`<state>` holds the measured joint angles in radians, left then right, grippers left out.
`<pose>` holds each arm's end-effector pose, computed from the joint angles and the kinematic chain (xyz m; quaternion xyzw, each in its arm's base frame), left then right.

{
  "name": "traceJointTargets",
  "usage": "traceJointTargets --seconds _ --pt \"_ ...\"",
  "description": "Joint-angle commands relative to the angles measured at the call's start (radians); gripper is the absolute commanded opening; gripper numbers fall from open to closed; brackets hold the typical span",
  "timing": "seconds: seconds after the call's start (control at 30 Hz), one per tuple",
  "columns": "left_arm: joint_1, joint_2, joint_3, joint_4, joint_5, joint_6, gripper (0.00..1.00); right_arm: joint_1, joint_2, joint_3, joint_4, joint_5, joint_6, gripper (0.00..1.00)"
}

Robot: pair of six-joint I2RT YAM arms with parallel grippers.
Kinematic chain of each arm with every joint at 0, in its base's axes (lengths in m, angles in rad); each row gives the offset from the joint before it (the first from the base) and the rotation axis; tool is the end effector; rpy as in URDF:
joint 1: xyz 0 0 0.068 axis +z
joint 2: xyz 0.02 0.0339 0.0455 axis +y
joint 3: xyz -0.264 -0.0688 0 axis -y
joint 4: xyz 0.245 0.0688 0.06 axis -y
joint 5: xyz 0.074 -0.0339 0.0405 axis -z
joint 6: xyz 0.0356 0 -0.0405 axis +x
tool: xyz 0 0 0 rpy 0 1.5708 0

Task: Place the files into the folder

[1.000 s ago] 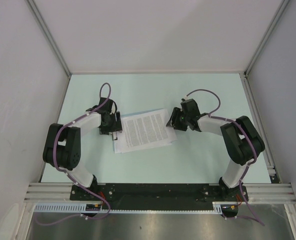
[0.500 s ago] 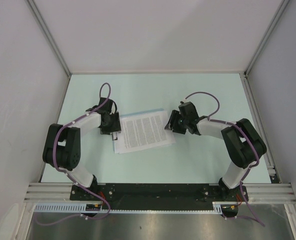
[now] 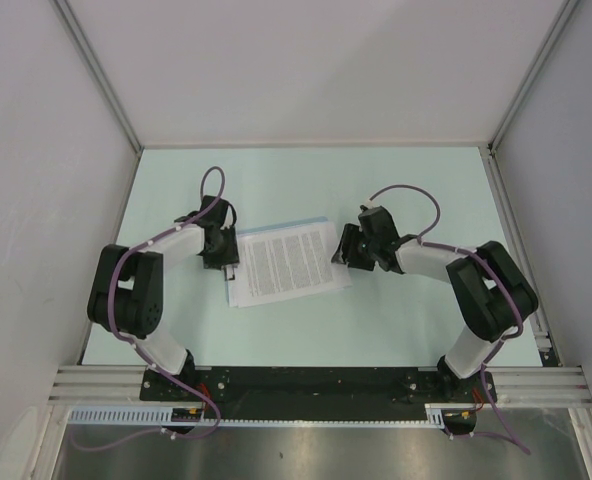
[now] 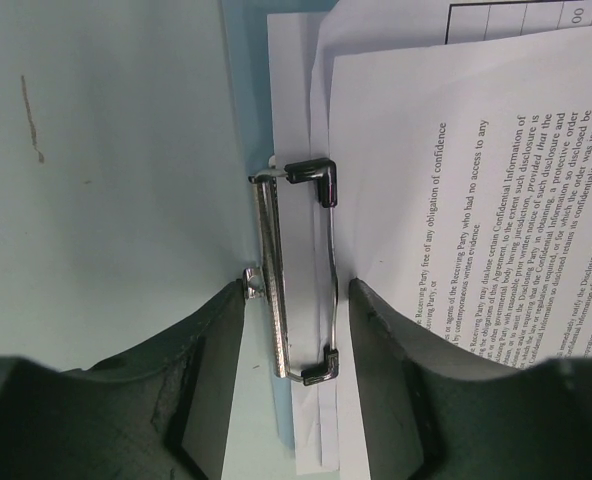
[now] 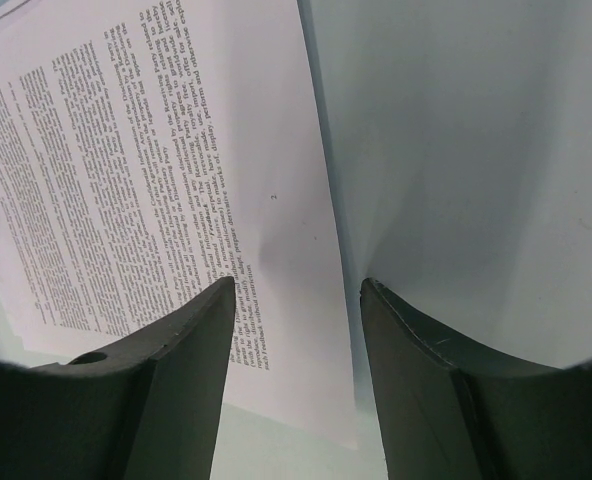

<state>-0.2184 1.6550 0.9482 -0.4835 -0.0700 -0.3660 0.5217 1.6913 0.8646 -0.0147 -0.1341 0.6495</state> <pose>0.3014 -0.0643 0.1614 -0.0790 0.9782 -0.0215 0.1909 0.2878 0.1709 0.1545 0.0357 0.9318 0.2489 0.2620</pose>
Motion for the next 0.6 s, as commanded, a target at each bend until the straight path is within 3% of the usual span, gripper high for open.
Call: traceJointTargets --seconds 0.0,0.13,0.37,0.57 --pt "-0.004 0.020 0.030 -0.001 -0.025 -0.001 0.49 0.006 -0.042 -0.013 -0.044 0.044 -0.060 0.59" --pt "-0.006 0.038 0.041 -0.007 -0.027 0.006 0.48 -0.009 -0.064 0.010 -0.054 0.057 -0.134 0.61" --pt "-0.004 0.069 0.040 -0.012 -0.033 0.018 0.43 0.060 -0.062 0.206 -0.168 0.186 -0.261 0.66" --pt "-0.004 0.058 0.034 -0.010 -0.045 0.019 0.43 0.164 0.020 0.321 -0.114 0.085 -0.234 0.68"
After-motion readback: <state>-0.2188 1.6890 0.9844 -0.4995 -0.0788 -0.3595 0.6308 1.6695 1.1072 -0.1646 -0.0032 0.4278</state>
